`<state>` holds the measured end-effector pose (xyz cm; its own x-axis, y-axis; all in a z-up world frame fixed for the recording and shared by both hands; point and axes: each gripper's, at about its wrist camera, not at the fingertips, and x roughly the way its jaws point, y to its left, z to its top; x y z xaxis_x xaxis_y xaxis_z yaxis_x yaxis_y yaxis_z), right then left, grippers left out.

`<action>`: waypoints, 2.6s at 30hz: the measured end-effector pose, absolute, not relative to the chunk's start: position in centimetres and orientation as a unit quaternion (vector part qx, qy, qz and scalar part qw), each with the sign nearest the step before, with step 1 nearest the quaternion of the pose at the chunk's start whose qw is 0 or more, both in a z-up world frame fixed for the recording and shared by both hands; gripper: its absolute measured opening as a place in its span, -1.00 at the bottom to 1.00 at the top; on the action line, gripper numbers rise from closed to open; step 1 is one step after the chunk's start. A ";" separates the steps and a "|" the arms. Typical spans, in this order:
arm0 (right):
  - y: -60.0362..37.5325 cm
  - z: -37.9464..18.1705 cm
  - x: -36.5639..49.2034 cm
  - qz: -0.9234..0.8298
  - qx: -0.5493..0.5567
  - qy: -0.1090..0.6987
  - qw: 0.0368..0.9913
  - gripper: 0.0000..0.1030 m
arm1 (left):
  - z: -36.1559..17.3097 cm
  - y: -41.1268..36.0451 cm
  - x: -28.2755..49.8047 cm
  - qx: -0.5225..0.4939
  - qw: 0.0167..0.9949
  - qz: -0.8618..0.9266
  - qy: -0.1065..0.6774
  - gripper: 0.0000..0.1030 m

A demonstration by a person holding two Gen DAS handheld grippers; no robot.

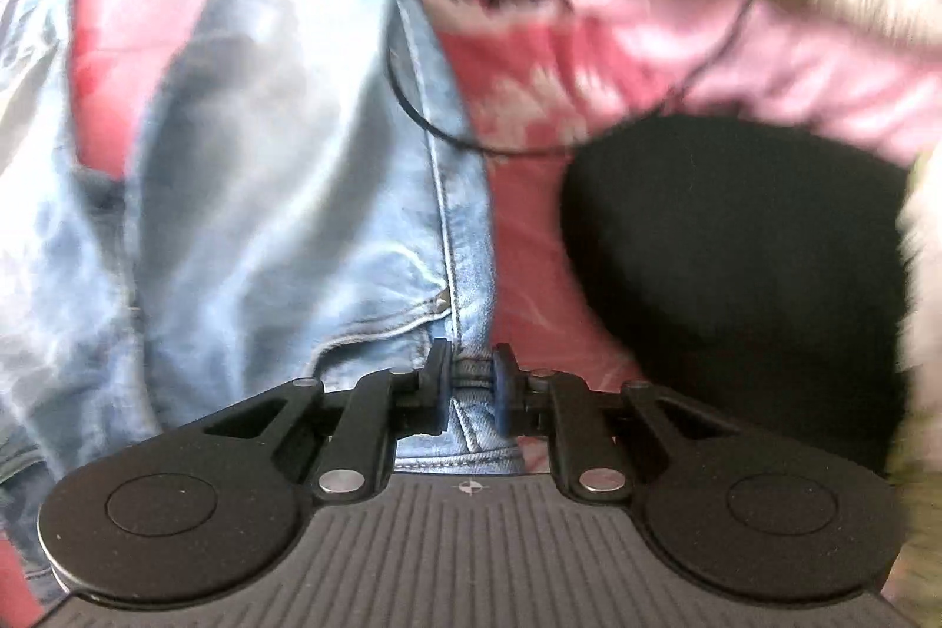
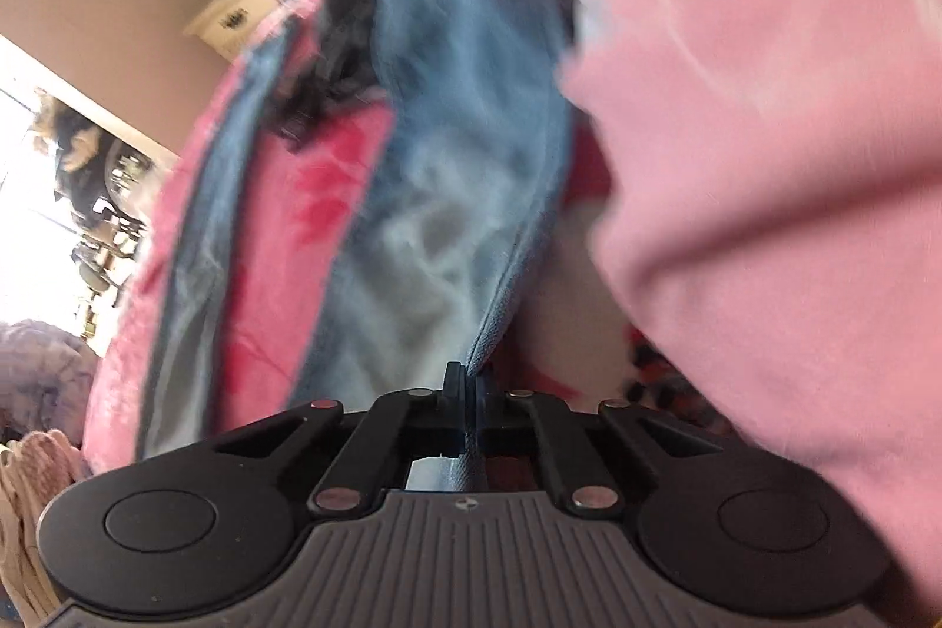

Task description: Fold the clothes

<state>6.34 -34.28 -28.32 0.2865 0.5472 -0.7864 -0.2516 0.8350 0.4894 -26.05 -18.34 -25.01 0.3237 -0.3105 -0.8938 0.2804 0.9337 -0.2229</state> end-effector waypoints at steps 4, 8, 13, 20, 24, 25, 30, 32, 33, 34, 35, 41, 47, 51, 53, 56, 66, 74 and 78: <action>-31.4 -25.5 6.0 0.283 0.139 0.495 0.809 -0.91 | -22.0 -13.3 -26.5 -0.065 0.835 -0.154 0.524 -0.77; -26.8 -23.5 5.8 0.320 0.120 0.451 0.825 -0.91 | -20.9 -8.4 -27.4 -0.116 0.863 -0.102 0.481 -0.77; -20.0 -22.8 5.9 0.355 0.092 0.426 0.827 -0.91 | -22.3 -3.5 -30.1 -0.201 0.893 -0.008 0.403 -0.77; -11.1 -22.4 4.3 0.410 0.044 0.399 0.819 -0.91 | -24.1 0.2 -33.6 -0.306 0.895 0.054 0.319 -0.77; -7.7 -22.2 2.4 0.439 0.036 0.388 0.810 -0.91 | -24.8 1.5 -35.4 -0.362 0.879 0.082 0.300 -0.77; -6.8 -22.1 1.9 0.447 0.033 0.383 0.807 -0.91 | -25.0 1.9 -35.9 -0.373 0.875 0.090 0.295 -0.77; -2.7 -22.3 -0.1 0.483 0.018 0.375 0.791 -0.91 | -26.8 3.7 -38.3 -0.433 0.846 0.126 0.285 -0.77; -1.1 -23.0 -0.8 0.493 0.010 0.377 0.784 -0.91 | -27.5 4.3 -38.8 -0.449 0.835 0.138 0.287 -0.77; -0.3 -23.5 -1.2 0.497 0.008 0.379 0.780 -0.91 | -27.8 4.5 -39.1 -0.455 0.831 0.144 0.287 -0.77; 0.3 -23.9 -1.5 0.501 0.006 0.381 0.777 -0.91 | -28.0 4.7 -39.4 -0.459 0.827 0.149 0.287 -0.77; 0.9 -24.3 -1.9 0.504 0.005 0.383 0.774 -0.91 | -28.1 4.8 -39.7 -0.461 0.825 0.154 0.288 -0.77; 4.3 -26.9 -3.6 0.523 -0.016 0.394 0.756 -0.91 | -29.4 5.7 -40.8 -0.463 0.811 0.183 0.306 -0.77; 5.8 -29.0 -3.8 0.523 -0.024 0.406 0.749 -0.91 | -30.2 6.1 -40.9 -0.450 0.809 0.203 0.319 -0.77; 4.6 -27.8 -3.4 0.523 0.002 0.401 0.752 -0.91 | -29.6 5.9 -41.1 -0.434 0.820 0.206 0.312 -0.77; 4.0 -27.1 -3.1 0.522 0.014 0.396 0.755 -0.91 | -29.6 6.2 -41.2 -0.438 0.819 0.209 0.304 -0.77; 3.4 -26.6 -2.9 0.518 0.024 0.389 0.762 -0.92 | -30.3 6.9 -40.5 -0.438 0.819 0.215 0.302 -0.76; 6.2 -29.9 -2.3 0.501 0.000 0.448 0.740 -0.57 | -30.2 5.7 -41.1 -0.364 0.833 0.245 0.337 -0.15; 0.8 -26.6 0.8 0.506 0.041 0.484 0.713 -0.01 | -29.2 5.4 -42.8 -0.368 0.828 0.247 0.342 0.03; -2.1 -23.8 0.5 0.583 -0.007 0.516 0.627 0.00 | -29.3 5.4 -42.3 -0.364 0.832 0.222 0.354 0.03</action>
<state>0.47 -2.14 -23.81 -0.2133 0.7240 -0.6560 -0.7393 0.3194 0.5928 -42.34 5.43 -29.31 0.6514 0.1112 -0.7505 -0.6267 0.6363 -0.4497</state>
